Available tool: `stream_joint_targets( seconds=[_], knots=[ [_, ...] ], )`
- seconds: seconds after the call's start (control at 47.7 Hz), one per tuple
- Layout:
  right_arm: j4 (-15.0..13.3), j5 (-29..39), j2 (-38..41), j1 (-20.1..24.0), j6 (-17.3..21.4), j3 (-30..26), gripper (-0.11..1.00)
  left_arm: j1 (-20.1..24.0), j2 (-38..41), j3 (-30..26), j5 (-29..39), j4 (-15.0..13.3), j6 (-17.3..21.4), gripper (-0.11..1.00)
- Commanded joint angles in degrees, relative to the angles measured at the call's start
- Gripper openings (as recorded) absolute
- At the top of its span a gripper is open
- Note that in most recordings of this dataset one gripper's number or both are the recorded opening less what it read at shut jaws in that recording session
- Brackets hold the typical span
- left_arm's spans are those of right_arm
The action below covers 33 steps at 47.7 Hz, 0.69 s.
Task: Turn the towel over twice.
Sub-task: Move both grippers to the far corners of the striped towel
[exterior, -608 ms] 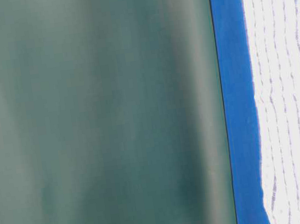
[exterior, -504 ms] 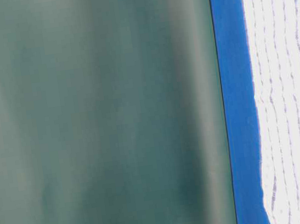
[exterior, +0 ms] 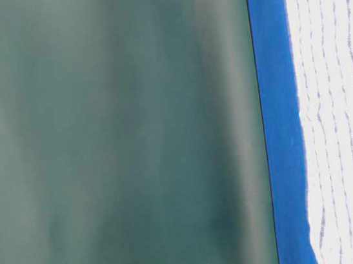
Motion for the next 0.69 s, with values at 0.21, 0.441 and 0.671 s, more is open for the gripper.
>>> stream_joint_targets(
  seconds=[0.21, 0.441, 0.671],
  knots=[
    [0.26, -0.53, 14.77, -8.79, -0.09, -0.97, 0.21, 5.36, 9.93, 1.05, -5.54, -0.09, 1.14, 0.46],
    [-0.09, -2.99, 27.16, -12.3, -0.26, -2.29, 0.63, 9.67, 19.69, 1.76, -10.72, -0.09, 1.32, 0.85],
    [-0.09, -5.8, 37.44, -13.27, -0.7, -4.04, 0.59, 10.81, 32.17, 1.23, -17.75, -0.09, 1.41, 0.84]
  ],
)
